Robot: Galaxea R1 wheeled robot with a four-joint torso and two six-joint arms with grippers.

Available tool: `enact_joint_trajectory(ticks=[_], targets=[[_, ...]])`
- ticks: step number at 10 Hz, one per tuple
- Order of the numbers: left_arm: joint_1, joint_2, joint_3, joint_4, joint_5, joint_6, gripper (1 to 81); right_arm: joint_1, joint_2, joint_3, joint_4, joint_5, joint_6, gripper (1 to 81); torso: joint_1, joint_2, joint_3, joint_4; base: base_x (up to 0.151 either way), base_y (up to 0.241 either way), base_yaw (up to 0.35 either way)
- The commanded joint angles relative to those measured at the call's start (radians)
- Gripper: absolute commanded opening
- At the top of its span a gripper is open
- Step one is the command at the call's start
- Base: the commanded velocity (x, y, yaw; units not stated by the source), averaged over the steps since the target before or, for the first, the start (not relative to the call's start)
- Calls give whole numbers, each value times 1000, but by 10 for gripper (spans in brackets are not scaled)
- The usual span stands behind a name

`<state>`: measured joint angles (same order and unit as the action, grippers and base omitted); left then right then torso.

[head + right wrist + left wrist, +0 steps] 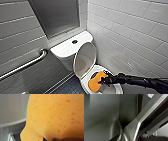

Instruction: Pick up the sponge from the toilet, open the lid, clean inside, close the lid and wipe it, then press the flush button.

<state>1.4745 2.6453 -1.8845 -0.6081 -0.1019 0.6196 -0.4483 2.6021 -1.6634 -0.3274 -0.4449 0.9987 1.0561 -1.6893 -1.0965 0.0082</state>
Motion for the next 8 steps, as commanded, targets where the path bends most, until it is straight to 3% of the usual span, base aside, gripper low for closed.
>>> enact_joint_trajectory(ticks=[1,5,6,7,8], targets=[[17,-13,33,7,103,3,811,145,34,-24,4,0,34,10,0,0,0,0,0,0,0],[17,-17,28,5,103,2,811,141,134,-104,-2,17,29,10,0,0,0,0,0,0,0],[17,-17,28,5,103,2,811,139,140,-100,-4,35,29,10,0,0,-64,0,0,0,0],[17,-19,28,5,103,2,811,136,140,-99,-4,48,28,10,0,0,-5,0,0,0,0],[17,-19,28,5,103,2,811,133,143,-102,-5,49,28,10,0,0,-19,0,0,0,0]])
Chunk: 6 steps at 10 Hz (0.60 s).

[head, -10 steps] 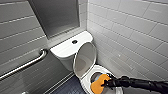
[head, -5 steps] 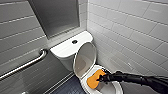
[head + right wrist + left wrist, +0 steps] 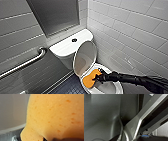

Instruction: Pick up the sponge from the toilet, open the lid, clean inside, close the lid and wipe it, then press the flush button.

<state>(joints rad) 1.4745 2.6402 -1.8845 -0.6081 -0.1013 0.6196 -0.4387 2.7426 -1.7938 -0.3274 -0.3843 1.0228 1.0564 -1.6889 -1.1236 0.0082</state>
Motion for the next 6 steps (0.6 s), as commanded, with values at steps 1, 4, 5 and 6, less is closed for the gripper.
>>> enact_joint_trajectory(ticks=[1,4,5,6], targets=[[17,-14,28,5,103,2,811,120,5,31,-5,-7,2,10,0,0,0,0,0,0,0],[17,-14,28,1,101,2,811,102,22,30,-5,35,3,10,0,0,-3,101,0,0,0],[17,-14,28,1,101,2,811,97,22,27,-5,34,8,10,0,0,-3,19,0,0,0],[17,-14,28,1,103,2,811,90,21,21,-4,35,11,10,0,0,-3,41,0,0,0]])
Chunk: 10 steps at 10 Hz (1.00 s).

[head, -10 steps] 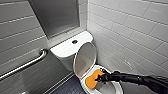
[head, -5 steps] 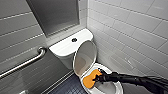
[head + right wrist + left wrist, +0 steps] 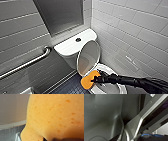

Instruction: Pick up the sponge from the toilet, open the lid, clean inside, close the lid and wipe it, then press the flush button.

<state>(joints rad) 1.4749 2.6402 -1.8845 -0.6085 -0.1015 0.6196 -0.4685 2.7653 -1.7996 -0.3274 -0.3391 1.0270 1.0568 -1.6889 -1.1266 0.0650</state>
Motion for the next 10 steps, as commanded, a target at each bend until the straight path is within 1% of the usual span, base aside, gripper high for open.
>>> enact_joint_trajectory(ticks=[1,2,3,4,5,6,7,9,10], targets=[[18,-14,28,1,102,2,811,103,-2,8,-1,5,7,10,0,0,0,0,0,0,0],[19,-15,28,3,101,2,811,80,-2,-20,2,43,16,10,0,0,0,3,0,0,0],[20,-15,28,1,101,2,811,53,-5,-53,1,126,41,10,0,0,0,2,0,0,0],[25,-18,28,0,101,2,811,32,-8,-72,-2,224,44,10,0,0,0,2,0,0,0],[26,-20,28,1,101,2,811,26,2,-119,4,273,47,10,0,0,0,2,0,0,0],[28,-20,28,0,101,2,811,17,7,-133,7,275,47,10,0,0,0,2,0,0,0],[28,-17,28,1,101,2,811,-2,1,-118,4,275,47,10,0,0,0,2,0,0,0],[28,-15,30,3,101,2,811,-37,-62,0,-27,267,44,10,0,0,0,2,0,0,0],[28,-12,31,6,101,2,811,-54,-91,36,-30,266,44,10,0,0,0,2,0,0,0]])
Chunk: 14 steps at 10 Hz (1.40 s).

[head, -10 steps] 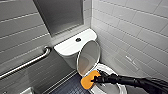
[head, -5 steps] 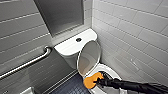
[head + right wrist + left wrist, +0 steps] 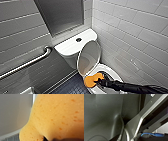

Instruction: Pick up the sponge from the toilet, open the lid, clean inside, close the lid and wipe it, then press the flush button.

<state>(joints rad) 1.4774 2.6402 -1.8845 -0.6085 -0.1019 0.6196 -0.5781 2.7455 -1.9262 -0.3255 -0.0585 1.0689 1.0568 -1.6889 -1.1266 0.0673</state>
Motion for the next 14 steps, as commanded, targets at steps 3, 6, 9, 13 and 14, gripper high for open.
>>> enact_joint_trajectory(ticks=[3,6,9,13,14], targets=[[25,-17,36,7,102,2,811,-1,-85,159,-33,-9,2,10,0,0,0,0,0,0,0],[25,-31,60,7,102,2,811,-52,-97,144,-33,6,0,10,0,0,0,0,0,0,0],[25,-29,61,7,102,2,811,-96,-215,231,-33,32,0,10,0,0,0,0,0,0,0],[25,-29,65,10,102,3,811,-190,-358,297,-33,107,-1,10,0,0,0,0,0,0,0],[28,-31,65,10,102,3,811,-216,-383,302,-33,138,-4,10,0,0,0,0,0,0,0]])
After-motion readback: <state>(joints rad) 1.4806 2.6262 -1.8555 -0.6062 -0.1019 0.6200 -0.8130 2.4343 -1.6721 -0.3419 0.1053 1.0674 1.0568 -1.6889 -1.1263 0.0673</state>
